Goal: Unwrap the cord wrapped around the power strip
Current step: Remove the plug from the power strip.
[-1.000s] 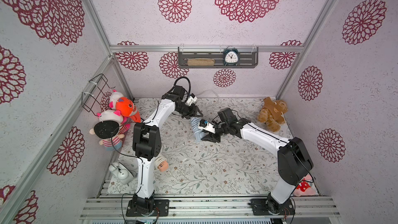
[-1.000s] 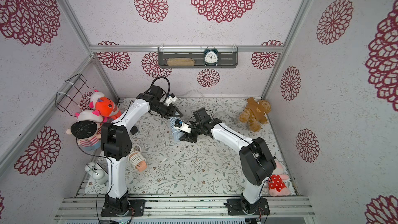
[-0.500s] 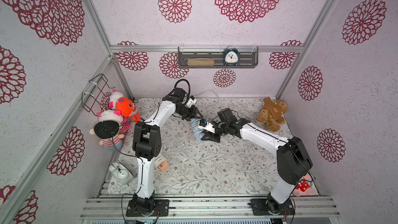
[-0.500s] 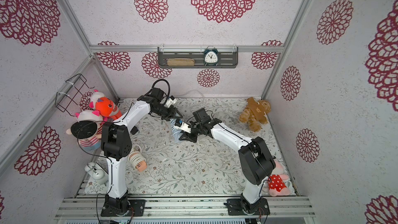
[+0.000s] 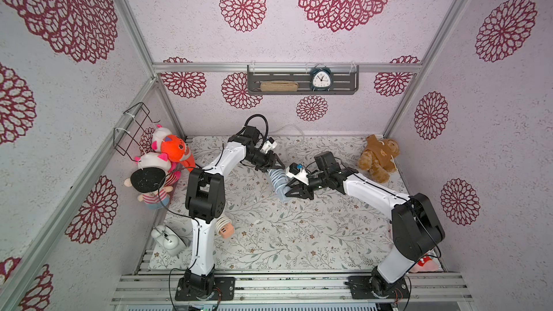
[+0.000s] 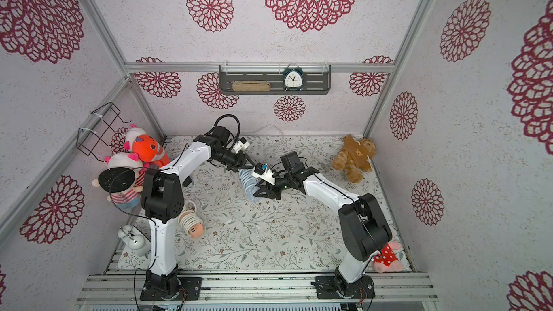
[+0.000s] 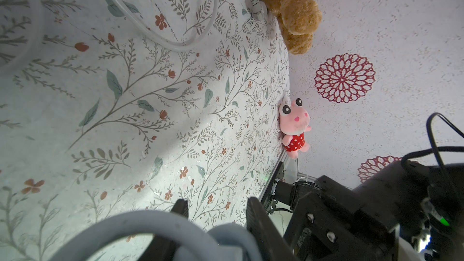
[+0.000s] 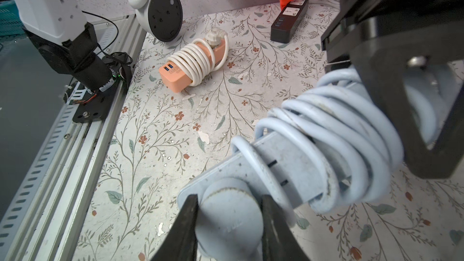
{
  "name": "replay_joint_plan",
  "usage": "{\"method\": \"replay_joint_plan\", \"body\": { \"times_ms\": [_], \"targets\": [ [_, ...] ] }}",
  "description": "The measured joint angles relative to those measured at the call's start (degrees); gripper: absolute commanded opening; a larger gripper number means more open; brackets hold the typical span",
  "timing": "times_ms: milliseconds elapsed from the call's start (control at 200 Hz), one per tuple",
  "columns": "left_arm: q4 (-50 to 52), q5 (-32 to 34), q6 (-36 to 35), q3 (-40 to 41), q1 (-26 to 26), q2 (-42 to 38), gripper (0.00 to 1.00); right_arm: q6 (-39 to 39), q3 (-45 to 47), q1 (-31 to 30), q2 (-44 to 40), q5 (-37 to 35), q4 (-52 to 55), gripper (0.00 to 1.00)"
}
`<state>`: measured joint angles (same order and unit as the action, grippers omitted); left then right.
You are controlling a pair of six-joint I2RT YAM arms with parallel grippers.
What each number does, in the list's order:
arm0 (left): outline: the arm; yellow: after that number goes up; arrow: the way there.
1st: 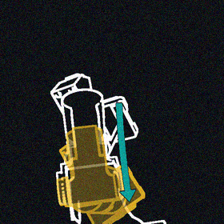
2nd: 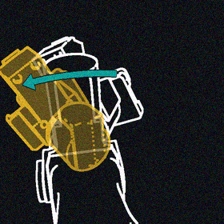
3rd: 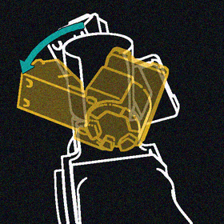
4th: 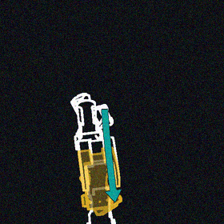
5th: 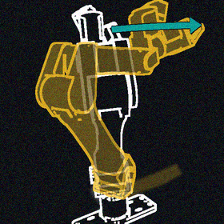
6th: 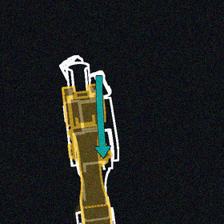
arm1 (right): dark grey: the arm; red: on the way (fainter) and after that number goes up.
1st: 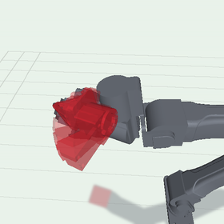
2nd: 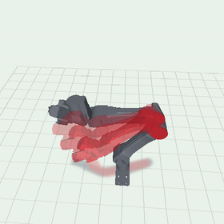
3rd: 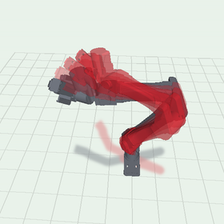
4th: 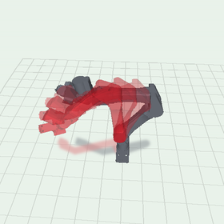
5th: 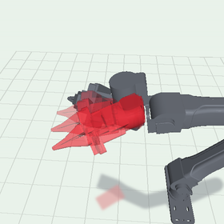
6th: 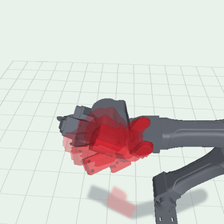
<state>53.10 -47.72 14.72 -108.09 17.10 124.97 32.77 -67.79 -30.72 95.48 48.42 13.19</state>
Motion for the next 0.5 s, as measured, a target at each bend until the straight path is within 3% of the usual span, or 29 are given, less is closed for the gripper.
{"method": "replay_joint_plan", "body": {
  "times_ms": [500],
  "targets": [
    [4.66,7.80,-0.20,-2.34,0.87,-0.11,0.00,-4.57,6.86,1.86,-3.32,1.38,-7.82,0.00]
  ]
}}
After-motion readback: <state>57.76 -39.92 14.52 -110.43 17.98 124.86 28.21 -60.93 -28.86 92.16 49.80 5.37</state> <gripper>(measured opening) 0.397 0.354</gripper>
